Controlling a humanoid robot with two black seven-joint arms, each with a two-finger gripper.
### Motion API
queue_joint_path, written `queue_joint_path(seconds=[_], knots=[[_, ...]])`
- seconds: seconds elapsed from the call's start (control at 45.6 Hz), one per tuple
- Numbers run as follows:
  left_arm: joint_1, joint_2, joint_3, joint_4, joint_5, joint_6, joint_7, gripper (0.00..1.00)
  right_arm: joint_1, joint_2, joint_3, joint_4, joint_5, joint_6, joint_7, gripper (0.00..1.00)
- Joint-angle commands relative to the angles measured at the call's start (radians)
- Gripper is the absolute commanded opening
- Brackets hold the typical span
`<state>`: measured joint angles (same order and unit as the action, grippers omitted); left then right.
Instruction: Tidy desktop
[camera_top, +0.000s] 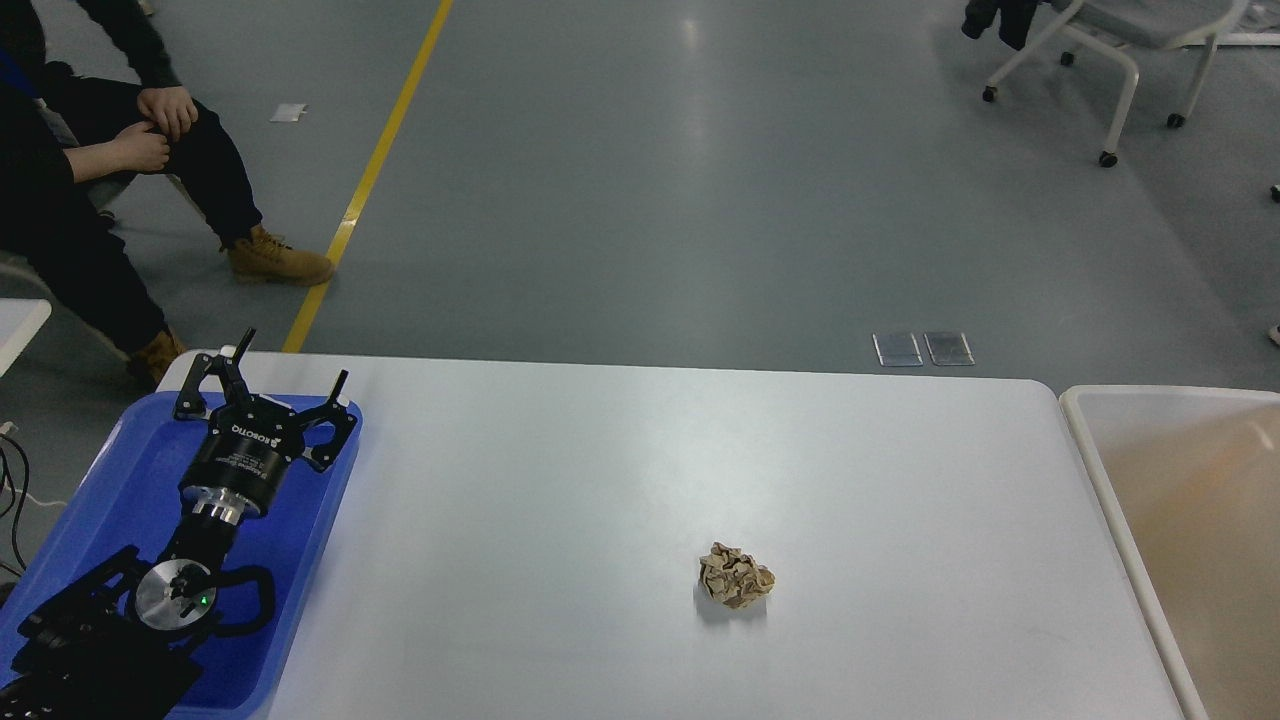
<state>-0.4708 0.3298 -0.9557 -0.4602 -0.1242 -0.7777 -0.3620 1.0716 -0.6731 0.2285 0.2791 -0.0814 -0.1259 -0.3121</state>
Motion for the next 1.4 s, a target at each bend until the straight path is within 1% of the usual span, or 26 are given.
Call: queue_joint_path(seconds=[0.0,0.417,0.723,0.987,1.096,1.184,1.381], knots=[[0.000,0.000,0.000,0.000,0.000,0.000,0.000,0.99,0.185,-0.052,-0.227,0.184,-0.027,-0.008,0.001,1.00],[0.000,0.000,0.000,0.000,0.000,0.000,0.002,0.99,0.432,-0.040,-0.572,0.368,-0.047,-0.008,0.002,1.00],[0.000,0.000,0.000,0.000,0.000,0.000,0.002,0.99,0.611,-0.042,-0.797,0.595,-0.044,-0.005,0.002,1.00],[-0.002,0.000,0.000,0.000,0.000,0.000,0.002,0.99,0.790,-0.036,-1.058,0.796,-0.040,0.011,0.002,1.00],[-0.002,0.000,0.000,0.000,0.000,0.000,0.002,0.99,0.855,0.000,-1.158,0.856,-0.034,0.037,0.002,1.00],[-0.002,0.000,0.000,0.000,0.000,0.000,0.002,0.99,0.922,0.035,-1.255,0.922,-0.028,0.084,0.002,1.00],[-0.002,0.000,0.000,0.000,0.000,-0.002,0.002,0.99,1.071,0.124,-1.365,1.061,-0.024,0.143,0.064,1.00]])
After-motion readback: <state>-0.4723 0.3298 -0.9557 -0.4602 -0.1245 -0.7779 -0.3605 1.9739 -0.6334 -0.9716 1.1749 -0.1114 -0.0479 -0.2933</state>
